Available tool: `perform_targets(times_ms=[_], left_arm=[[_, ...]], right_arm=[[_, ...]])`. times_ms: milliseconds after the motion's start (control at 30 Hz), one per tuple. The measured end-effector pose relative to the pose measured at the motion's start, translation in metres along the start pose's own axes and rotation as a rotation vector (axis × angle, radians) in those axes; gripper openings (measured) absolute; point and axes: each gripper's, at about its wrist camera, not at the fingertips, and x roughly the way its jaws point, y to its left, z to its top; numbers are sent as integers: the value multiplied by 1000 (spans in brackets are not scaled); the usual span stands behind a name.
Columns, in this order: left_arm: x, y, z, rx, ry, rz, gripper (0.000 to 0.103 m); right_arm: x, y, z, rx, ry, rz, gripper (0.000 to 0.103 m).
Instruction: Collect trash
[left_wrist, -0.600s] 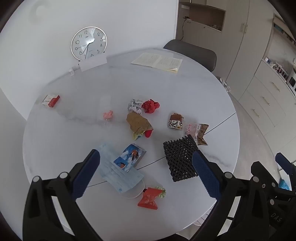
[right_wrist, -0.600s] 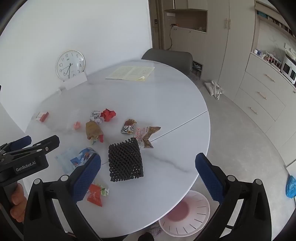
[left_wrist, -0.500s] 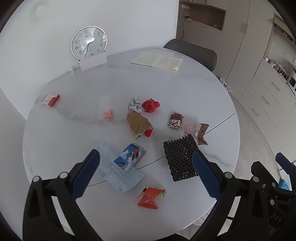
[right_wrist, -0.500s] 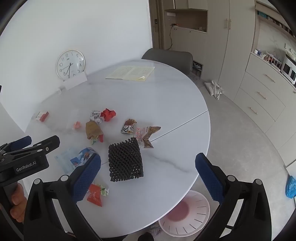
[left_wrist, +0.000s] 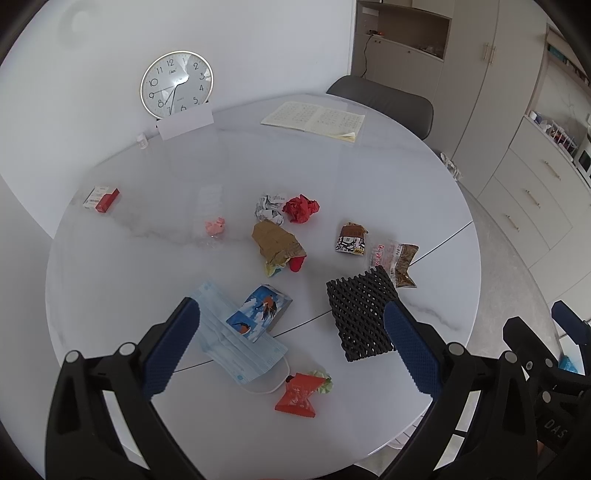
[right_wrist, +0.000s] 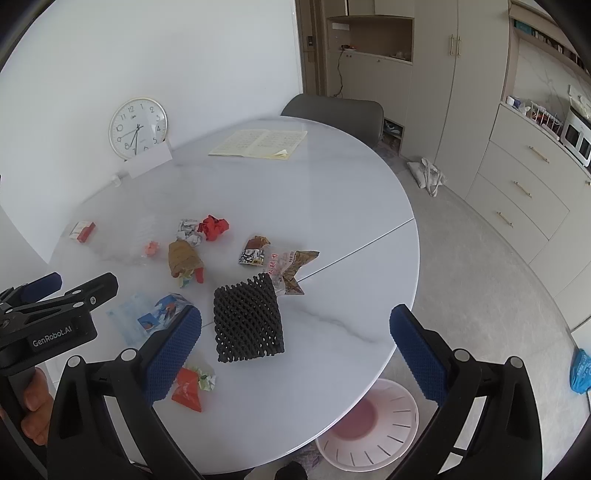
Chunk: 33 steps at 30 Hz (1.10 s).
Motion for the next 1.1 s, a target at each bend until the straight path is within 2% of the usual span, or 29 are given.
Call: perform_targets(times_ms=[1100], left_arm=[[-1,4,0,-19,-1,-17,95]], right_arm=[[2,4,1,-9,10,7,101]])
